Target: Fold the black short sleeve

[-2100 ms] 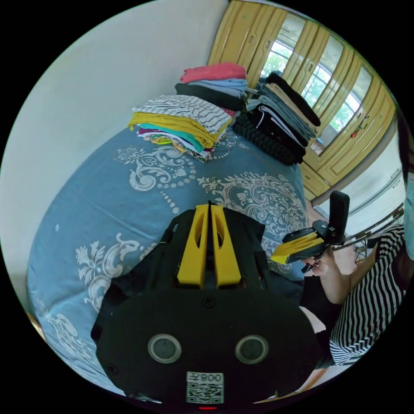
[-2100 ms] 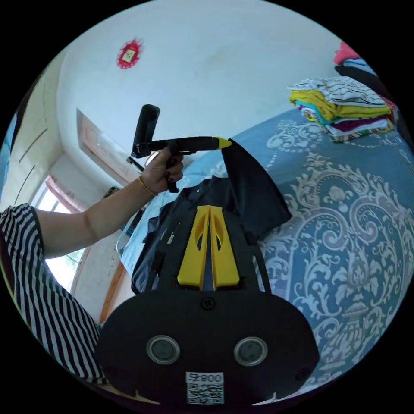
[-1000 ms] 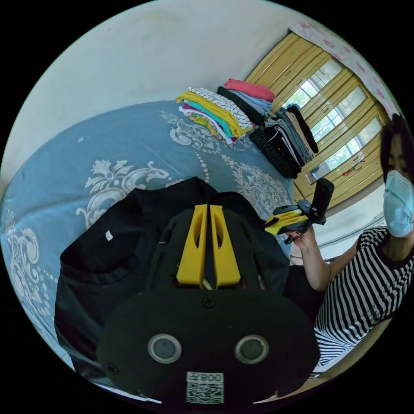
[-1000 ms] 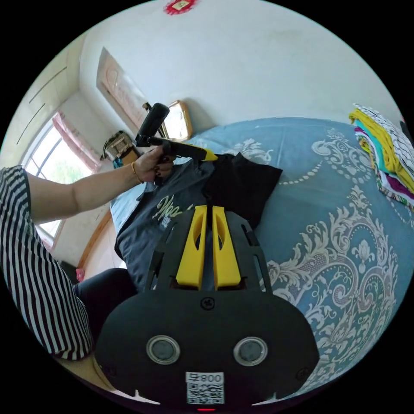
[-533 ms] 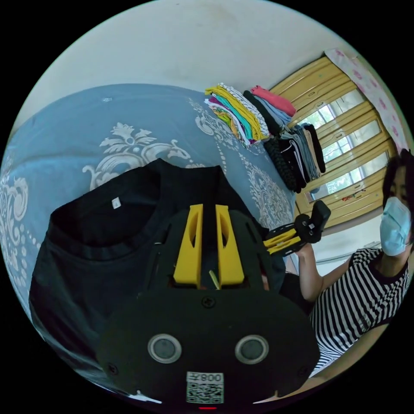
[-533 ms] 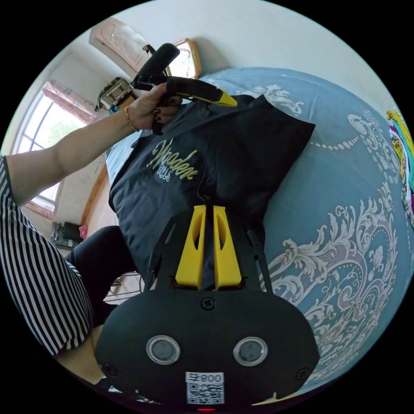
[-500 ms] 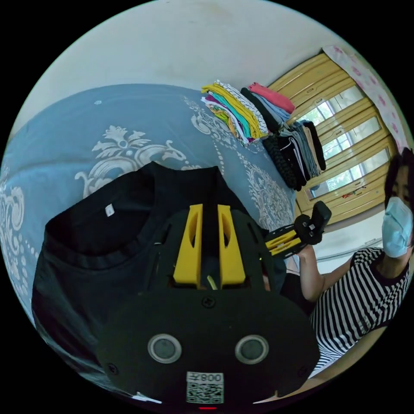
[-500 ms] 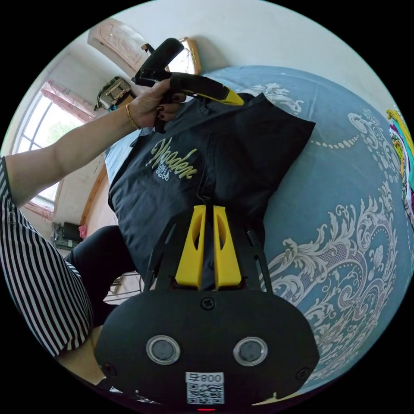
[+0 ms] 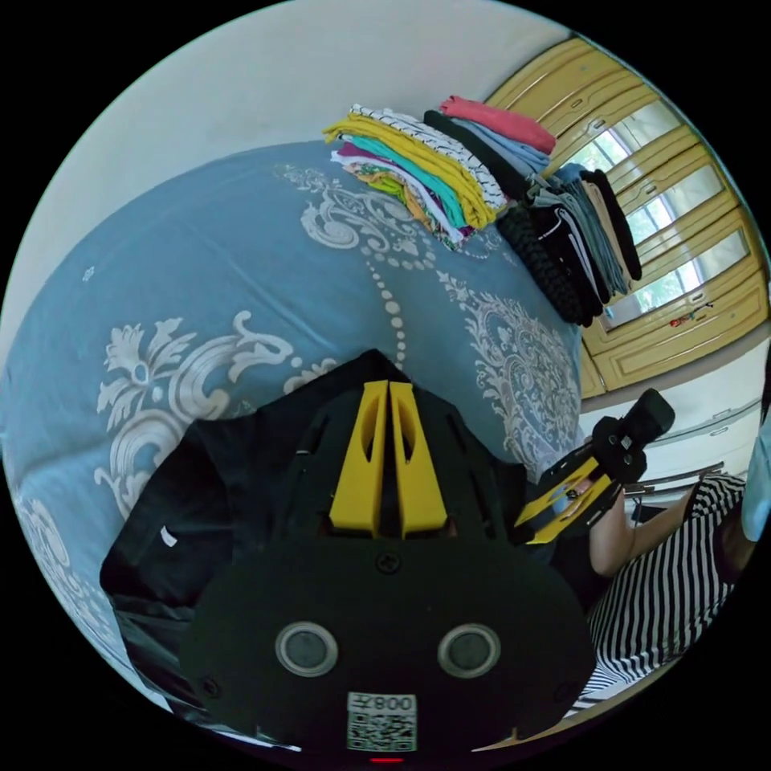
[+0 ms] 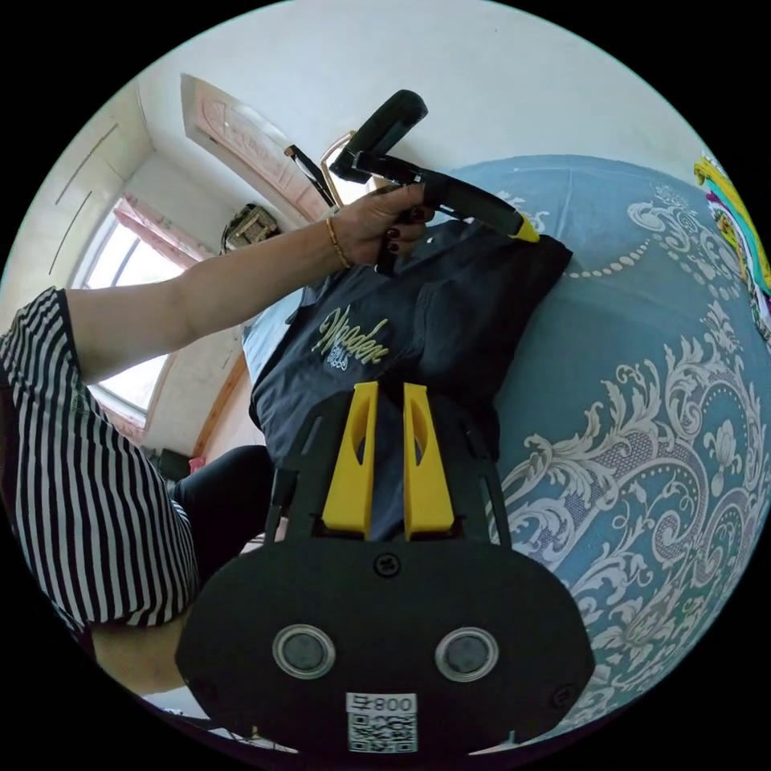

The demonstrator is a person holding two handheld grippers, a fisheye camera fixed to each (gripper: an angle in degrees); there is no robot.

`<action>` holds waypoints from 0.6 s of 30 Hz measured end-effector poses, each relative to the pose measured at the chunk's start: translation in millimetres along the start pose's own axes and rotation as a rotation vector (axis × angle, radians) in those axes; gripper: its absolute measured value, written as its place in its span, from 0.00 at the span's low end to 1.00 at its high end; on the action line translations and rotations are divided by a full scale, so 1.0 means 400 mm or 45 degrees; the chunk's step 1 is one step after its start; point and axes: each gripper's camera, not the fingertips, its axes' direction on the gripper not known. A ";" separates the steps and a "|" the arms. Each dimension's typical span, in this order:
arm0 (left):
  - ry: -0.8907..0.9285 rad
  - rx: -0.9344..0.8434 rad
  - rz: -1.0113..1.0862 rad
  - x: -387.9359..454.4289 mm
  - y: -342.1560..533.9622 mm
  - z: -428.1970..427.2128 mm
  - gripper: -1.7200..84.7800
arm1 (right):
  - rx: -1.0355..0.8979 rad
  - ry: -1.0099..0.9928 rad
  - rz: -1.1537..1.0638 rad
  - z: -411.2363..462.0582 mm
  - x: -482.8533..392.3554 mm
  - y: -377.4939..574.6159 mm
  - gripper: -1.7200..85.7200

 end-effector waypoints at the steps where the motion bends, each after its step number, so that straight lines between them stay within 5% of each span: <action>1: -0.005 0.001 0.008 0.004 -0.006 0.002 0.03 | 0.017 -0.017 0.002 -0.008 0.007 0.002 0.09; 9: -0.051 -0.052 0.044 0.049 -0.049 0.075 0.02 | -0.195 -0.029 0.024 0.032 0.040 -0.006 0.09; 18: -0.004 0.037 0.077 0.112 -0.059 0.096 0.02 | 0.050 0.008 0.111 -0.052 0.084 0.016 0.06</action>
